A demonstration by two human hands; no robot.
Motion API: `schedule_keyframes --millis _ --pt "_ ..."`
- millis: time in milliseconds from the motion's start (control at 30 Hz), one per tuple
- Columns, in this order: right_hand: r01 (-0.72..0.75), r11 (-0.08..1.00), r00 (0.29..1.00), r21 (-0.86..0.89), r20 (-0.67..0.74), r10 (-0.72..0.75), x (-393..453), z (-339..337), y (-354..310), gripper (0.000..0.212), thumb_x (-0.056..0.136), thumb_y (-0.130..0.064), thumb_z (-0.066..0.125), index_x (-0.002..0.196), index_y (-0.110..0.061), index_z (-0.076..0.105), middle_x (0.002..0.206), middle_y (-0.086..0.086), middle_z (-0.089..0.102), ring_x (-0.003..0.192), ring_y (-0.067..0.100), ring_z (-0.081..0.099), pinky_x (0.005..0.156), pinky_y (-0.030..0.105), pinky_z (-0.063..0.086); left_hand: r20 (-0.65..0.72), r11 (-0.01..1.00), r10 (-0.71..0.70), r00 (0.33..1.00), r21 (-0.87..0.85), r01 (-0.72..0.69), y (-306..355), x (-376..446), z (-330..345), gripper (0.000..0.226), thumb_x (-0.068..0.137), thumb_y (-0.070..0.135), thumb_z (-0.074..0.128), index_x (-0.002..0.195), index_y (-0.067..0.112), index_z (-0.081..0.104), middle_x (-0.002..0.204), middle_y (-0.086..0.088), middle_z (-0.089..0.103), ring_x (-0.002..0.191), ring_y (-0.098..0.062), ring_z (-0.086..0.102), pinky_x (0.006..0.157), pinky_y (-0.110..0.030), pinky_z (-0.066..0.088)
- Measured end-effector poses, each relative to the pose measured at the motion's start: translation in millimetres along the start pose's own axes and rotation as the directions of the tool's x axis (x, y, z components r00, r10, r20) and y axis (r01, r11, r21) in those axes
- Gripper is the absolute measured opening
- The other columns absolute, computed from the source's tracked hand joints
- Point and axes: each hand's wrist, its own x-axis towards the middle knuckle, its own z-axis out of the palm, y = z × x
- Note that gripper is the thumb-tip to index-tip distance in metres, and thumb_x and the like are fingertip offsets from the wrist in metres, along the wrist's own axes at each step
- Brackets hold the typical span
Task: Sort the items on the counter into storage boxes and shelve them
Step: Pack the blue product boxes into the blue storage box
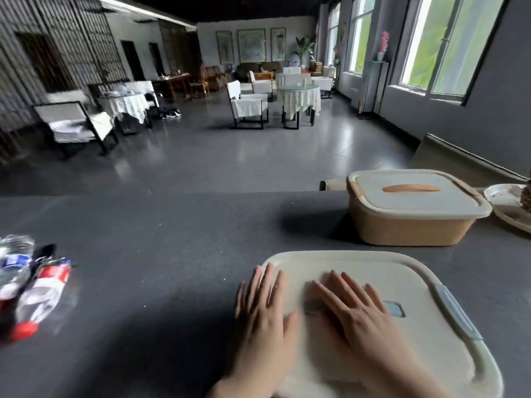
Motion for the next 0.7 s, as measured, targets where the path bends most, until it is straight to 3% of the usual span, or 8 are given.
schedule_keyframes --millis 67,100,167,233,300,433,600,700 --pt "0.028 0.999 0.998 -0.030 0.055 -0.027 8 4 -8 0.069 0.078 -0.066 -0.011 0.145 -0.053 -0.001 0.161 -0.012 -0.001 0.149 0.011 -0.003 0.116 0.030 -0.006 0.051 0.948 -0.234 0.971 -0.208 0.240 -11 -14 -4 0.076 0.087 0.028 0.067 0.149 0.012 0.026 0.156 -0.004 0.020 0.140 -0.021 0.033 0.112 -0.022 0.015" --pt "0.043 0.998 0.998 -0.045 0.055 -0.040 11 5 -9 0.070 0.075 -0.068 -0.015 0.143 -0.055 -0.007 0.160 -0.014 -0.005 0.148 0.009 -0.007 0.115 0.028 -0.009 0.170 0.837 -0.354 0.920 -0.381 0.393 -10 -17 -7 0.076 0.091 0.024 0.062 0.151 0.018 0.016 0.156 0.001 0.023 0.134 -0.011 0.040 0.107 -0.013 0.024" --pt "0.059 0.996 0.998 -0.067 0.032 -0.057 13 6 -6 0.064 0.081 -0.070 -0.011 0.143 -0.055 -0.009 0.160 -0.015 -0.006 0.148 0.008 -0.008 0.115 0.028 -0.008 0.311 0.621 -0.474 0.824 -0.545 0.563 -15 -21 -6 0.081 0.088 0.013 0.064 0.151 0.021 0.014 0.134 0.012 0.047 0.101 0.008 0.055 0.080 -0.002 0.040" --pt "0.067 0.995 0.998 -0.078 0.017 -0.066 12 5 -4 0.059 0.090 -0.068 0.001 0.146 -0.052 -0.005 0.161 -0.015 -0.004 0.148 0.008 -0.006 0.117 0.030 -0.004 0.411 0.339 -0.552 0.726 -0.685 0.645 -11 -24 -7 0.090 0.082 0.020 0.072 0.151 0.016 0.014 0.135 0.008 0.047 0.107 0.001 0.052 0.081 -0.007 0.035" --pt "0.067 0.995 0.998 -0.079 0.025 -0.065 10 3 -5 0.058 0.094 -0.066 0.012 0.148 -0.050 -0.001 0.161 -0.013 -0.001 0.148 0.009 -0.002 0.118 0.032 0.001 0.384 0.234 -0.613 0.691 -0.746 0.623 -7 -22 -8 0.087 0.079 0.021 0.075 0.149 0.014 0.024 0.142 -0.002 0.044 0.120 -0.011 0.048 0.092 -0.018 0.035" --pt "0.047 0.998 0.999 -0.045 0.009 -0.047 11 5 -6 0.057 0.095 -0.063 0.018 0.148 -0.049 0.004 0.161 -0.011 0.002 0.148 0.011 0.000 0.118 0.032 0.000 0.248 0.346 -0.547 0.800 -0.803 0.486 -6 -20 -11 0.055 0.080 -0.001 0.070 0.132 0.008 0.052 0.121 -0.009 0.065 0.109 -0.020 0.063 0.099 -0.039 0.048" --pt "0.062 0.998 0.998 0.000 -0.012 -0.062 11 7 -3 0.057 0.095 -0.062 0.025 0.149 -0.046 0.016 0.161 -0.010 0.011 0.148 0.013 0.007 0.119 0.033 0.003 0.155 0.613 -0.462 0.873 -0.656 0.441 -7 -17 -17 0.055 0.083 0.010 0.070 0.135 0.015 0.052 0.117 0.001 0.067 0.107 -0.011 0.063 0.092 -0.022 0.046" --pt "0.077 0.986 0.996 0.148 -0.063 -0.068 7 -3 -5 0.052 0.092 -0.054 0.046 0.142 -0.040 0.039 0.156 -0.011 0.027 0.144 0.010 0.022 0.118 0.029 0.010 0.153 0.703 -0.456 0.877 -0.542 0.460 -13 -17 -15 0.061 0.084 0.022 0.070 0.140 0.020 0.046 0.126 0.002 0.063 0.114 -0.011 0.058 0.099 -0.029 0.043"
